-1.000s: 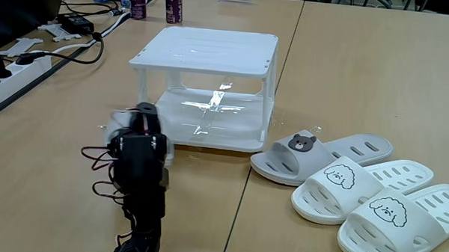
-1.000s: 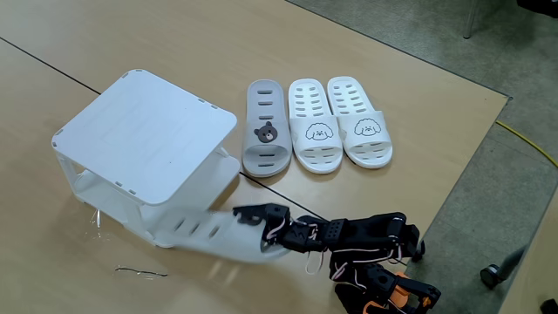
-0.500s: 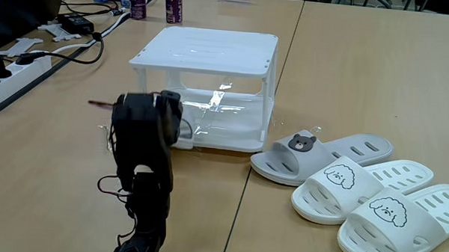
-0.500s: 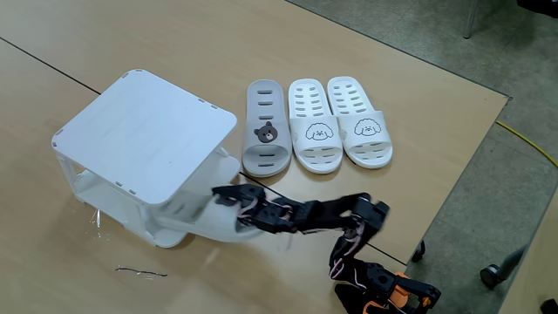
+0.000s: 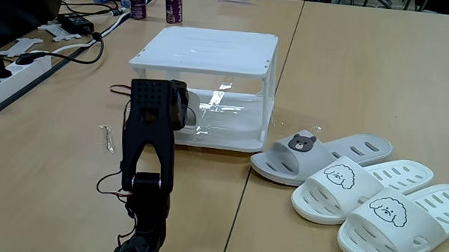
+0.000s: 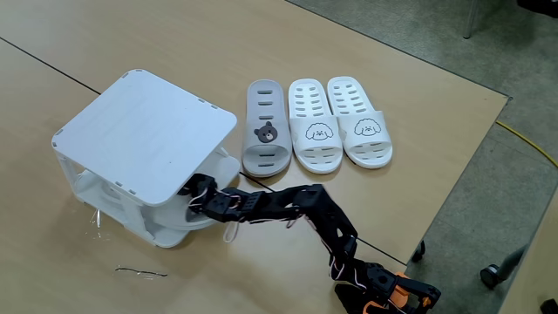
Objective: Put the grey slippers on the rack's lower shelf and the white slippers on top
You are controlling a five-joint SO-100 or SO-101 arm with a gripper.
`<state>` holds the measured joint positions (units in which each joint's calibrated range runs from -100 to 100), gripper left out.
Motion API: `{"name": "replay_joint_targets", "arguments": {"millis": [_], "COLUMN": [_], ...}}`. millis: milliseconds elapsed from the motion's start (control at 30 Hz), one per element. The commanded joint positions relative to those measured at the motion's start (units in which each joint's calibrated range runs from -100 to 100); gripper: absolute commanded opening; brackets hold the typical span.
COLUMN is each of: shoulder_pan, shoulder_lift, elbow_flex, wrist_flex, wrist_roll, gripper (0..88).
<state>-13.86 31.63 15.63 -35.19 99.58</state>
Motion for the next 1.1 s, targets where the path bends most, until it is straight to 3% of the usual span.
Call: {"name": "replay_joint_targets", "arguments": {"millis": [0,100,333,433,500,600,1067], "shoulder_pan": [0.37,0.12,0.37,0.37,0.21,-0.12,-0.29], "shoulder_lift": [10.15,18.98,32.61,33.71,33.12,26.55,1.14], "elbow_flex": [-22.17,-34.08,-62.95,-64.84,-62.86,-53.30,-11.89], "wrist_flex": [-0.79,-0.35,12.16,12.16,12.16,12.16,11.47], "wrist_roll": [0.42,0.42,0.42,0.42,0.42,0.42,0.42], "gripper": [0.7,0.7,0.7,1.5,6.0,19.5,21.2]}}
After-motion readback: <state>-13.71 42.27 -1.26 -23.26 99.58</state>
